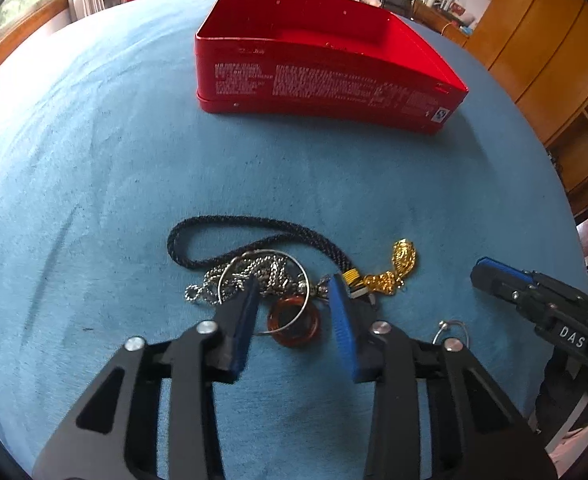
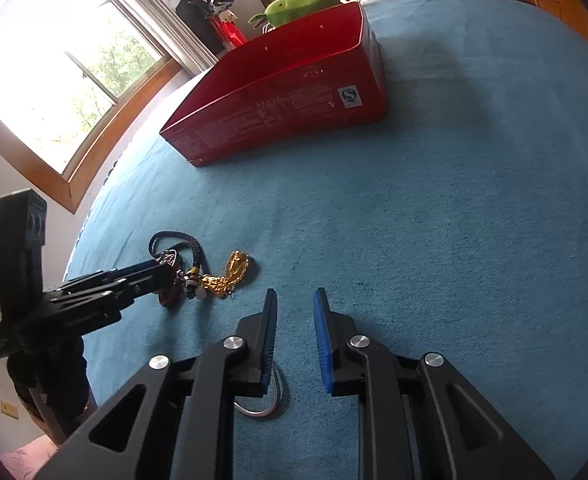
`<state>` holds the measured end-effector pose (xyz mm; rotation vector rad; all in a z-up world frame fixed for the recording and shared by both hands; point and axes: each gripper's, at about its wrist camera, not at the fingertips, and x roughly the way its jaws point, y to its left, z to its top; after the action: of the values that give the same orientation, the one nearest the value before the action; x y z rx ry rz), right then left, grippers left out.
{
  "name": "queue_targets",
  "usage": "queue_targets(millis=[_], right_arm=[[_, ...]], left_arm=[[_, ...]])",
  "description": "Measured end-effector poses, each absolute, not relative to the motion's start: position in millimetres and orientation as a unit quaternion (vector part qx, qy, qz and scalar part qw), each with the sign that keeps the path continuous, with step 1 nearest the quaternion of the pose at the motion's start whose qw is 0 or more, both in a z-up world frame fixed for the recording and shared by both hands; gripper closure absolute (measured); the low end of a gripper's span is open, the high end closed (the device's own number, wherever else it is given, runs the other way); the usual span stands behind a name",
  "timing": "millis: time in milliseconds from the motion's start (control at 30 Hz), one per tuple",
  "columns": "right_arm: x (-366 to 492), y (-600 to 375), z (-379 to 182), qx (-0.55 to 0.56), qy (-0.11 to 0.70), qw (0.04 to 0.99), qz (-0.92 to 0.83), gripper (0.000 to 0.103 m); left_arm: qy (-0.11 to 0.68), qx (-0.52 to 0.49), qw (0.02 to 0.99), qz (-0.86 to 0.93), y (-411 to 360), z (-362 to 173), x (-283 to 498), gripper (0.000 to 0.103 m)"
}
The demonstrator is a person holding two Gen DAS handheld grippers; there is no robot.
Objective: Organize jewelry
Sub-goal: 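Grasp the silver bangle with the right tool while the left tool grasps a silver hoop ring, then lift the silver bangle and hoop ring off the sheet with both tools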
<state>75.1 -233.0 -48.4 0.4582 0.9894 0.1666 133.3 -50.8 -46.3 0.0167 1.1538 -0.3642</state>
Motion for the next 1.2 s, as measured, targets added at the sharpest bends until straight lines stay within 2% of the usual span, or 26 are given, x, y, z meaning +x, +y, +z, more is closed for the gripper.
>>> queue_targets(millis=[33, 67, 133, 167, 233, 633, 1200], right_arm=[[76, -234, -49, 0.219, 0.471, 0.851, 0.079, 0.083], [76, -235, -50, 0.22, 0.472, 0.85, 0.078, 0.082], [77, -237, -51, 0.223, 0.474, 0.848, 0.078, 0.082], [77, -237, -51, 0.224, 0.475, 0.848, 0.077, 0.082], [78, -238, -50, 0.224, 0.475, 0.848, 0.076, 0.082], [72, -222, -46, 0.198, 0.494, 0.841, 0.097, 0.082], [62, -194, -53, 0.128, 0.533, 0.828, 0.12, 0.082]], left_arm=[[0.545, 0.008, 0.82, -0.173, -51, -48, 134, 0.083], [0.546, 0.008, 0.819, -0.173, -51, -49, 134, 0.087], [0.543, 0.013, 0.822, -0.173, -54, -51, 133, 0.091], [0.541, 0.016, 0.823, -0.173, -54, -51, 132, 0.098], [0.539, 0.011, 0.824, -0.175, -53, -51, 132, 0.101], [0.506, -0.029, 0.842, -0.183, -15, -24, 104, 0.102], [0.54, -0.019, 0.826, -0.16, -5, -64, 102, 0.102]])
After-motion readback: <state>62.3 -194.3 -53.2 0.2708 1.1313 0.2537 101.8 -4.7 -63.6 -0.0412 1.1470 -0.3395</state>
